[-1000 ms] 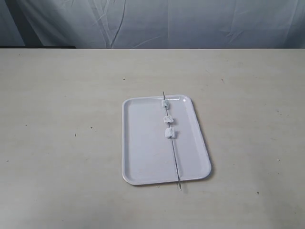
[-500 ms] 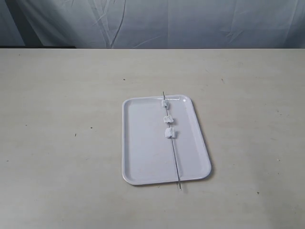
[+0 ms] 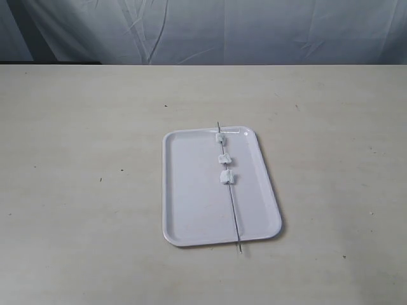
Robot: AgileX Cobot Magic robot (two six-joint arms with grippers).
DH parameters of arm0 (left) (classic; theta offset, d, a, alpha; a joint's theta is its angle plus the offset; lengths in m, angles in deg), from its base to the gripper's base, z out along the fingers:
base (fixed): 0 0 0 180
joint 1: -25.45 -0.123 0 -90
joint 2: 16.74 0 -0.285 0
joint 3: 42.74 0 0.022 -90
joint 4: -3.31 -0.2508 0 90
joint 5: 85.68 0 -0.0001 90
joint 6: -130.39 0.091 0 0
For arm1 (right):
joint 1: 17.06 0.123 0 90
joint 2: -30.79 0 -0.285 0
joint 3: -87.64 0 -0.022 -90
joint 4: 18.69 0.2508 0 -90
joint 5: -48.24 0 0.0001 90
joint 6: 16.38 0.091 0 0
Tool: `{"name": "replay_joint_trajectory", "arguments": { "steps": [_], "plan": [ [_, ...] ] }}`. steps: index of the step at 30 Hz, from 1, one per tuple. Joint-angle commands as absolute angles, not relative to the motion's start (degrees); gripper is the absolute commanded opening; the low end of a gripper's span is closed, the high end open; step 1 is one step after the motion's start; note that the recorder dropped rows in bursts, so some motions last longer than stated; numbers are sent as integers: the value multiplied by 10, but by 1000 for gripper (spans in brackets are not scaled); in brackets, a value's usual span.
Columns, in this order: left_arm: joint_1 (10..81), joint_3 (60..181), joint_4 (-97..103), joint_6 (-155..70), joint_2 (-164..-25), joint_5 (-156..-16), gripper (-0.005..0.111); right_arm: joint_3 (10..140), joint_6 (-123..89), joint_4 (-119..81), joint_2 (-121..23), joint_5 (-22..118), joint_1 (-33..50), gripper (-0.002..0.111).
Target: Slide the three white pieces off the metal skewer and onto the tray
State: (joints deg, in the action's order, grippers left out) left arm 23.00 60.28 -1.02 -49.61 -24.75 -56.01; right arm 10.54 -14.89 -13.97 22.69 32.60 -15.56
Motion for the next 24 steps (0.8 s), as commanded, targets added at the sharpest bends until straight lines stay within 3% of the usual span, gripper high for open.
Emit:
{"name": "replay_joint_trajectory", "arguments": {
  "steps": [1, 4, 7, 9, 12, 14, 21, 24],
  "plan": [
    [233, 600, -9, -510, -245, -538, 0, 104, -138, -103, 230, 319, -159, -1],
    [233, 600, -9, -608, -245, -532, 0, 104, -19, -86, 230, 322, -159, -1],
    [233, 603, -55, -755, -245, -613, 0, 104, 87, -98, 230, 370, -159, -1],
    [233, 627, -176, -868, -245, -671, 0, 122, 94, -113, 230, 443, -158, -1],
    [233, 673, -456, -1058, -286, -647, 0, 171, 80, -121, 230, 537, -153, -1],
    [233, 717, -571, -1129, -329, -612, 0, 206, 56, -122, 215, 546, -141, -1],
    [280, 927, -684, -1198, -561, -647, 0, 400, -66, -122, 26, 596, -90, 0],
    [294, 1019, -832, -1386, -690, -602, 0, 513, -102, -105, -103, 682, -66, 3]
  ]
}}
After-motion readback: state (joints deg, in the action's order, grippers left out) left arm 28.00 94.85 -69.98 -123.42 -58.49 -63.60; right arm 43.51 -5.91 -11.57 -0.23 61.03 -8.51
